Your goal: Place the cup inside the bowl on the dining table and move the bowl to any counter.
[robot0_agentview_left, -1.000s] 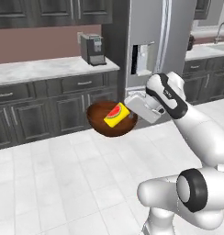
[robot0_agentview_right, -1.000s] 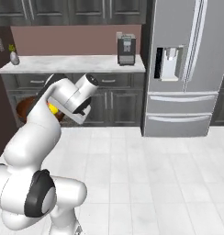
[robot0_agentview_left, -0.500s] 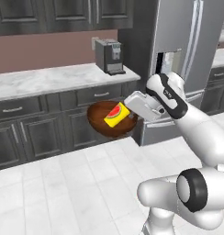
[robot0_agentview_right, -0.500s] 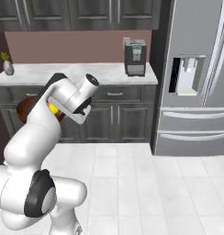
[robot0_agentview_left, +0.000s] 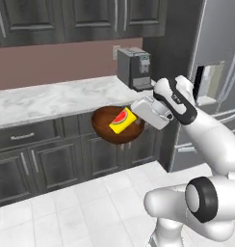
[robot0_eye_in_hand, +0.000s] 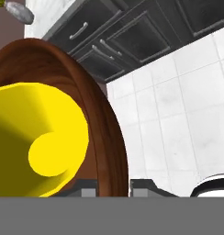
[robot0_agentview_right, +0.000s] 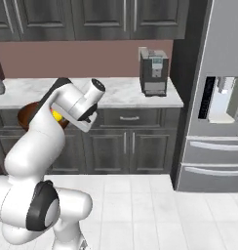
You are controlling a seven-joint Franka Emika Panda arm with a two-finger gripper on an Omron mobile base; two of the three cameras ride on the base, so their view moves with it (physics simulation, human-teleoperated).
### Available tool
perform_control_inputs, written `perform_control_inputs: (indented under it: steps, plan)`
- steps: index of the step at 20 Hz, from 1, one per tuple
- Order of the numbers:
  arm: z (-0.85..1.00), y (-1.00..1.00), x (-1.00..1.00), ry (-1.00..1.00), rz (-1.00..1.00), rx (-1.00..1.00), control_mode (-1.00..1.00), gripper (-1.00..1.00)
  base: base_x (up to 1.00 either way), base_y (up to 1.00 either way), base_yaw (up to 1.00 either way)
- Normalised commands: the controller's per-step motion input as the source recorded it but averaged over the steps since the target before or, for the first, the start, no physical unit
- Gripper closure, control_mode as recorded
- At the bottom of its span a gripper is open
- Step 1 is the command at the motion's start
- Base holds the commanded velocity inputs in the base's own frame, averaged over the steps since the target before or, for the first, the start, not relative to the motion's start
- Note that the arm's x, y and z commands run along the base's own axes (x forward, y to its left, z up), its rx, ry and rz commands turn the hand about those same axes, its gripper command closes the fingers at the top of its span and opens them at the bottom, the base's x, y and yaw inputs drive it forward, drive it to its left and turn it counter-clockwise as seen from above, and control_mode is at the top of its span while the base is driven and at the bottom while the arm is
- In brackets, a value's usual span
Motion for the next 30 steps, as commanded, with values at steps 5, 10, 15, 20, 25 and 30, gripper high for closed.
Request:
perform_control_inputs:
  steps: [5,10,15,20,25,30]
  plan:
    - [0.0,0.0,0.0,0.0,0.0,0.0,1.0,1.0,1.0,0.61,0.0]
    - [0.0,0.0,0.0,0.0,0.0,0.0,1.0,1.0,1.0,0.61,0.0]
    - [0.0,0.0,0.0,0.0,0.0,0.0,1.0,1.0,0.98,0.61,0.0]
    - [0.0,0.0,0.0,0.0,0.0,0.0,1.0,1.0,0.74,0.54,0.0]
    - [0.0,0.0,0.0,0.0,0.0,0.0,1.0,1.0,0.0,0.07,0.0]
    - [0.0,0.0,0.0,0.0,0.0,0.0,1.0,1.0,0.0,0.0,0.0]
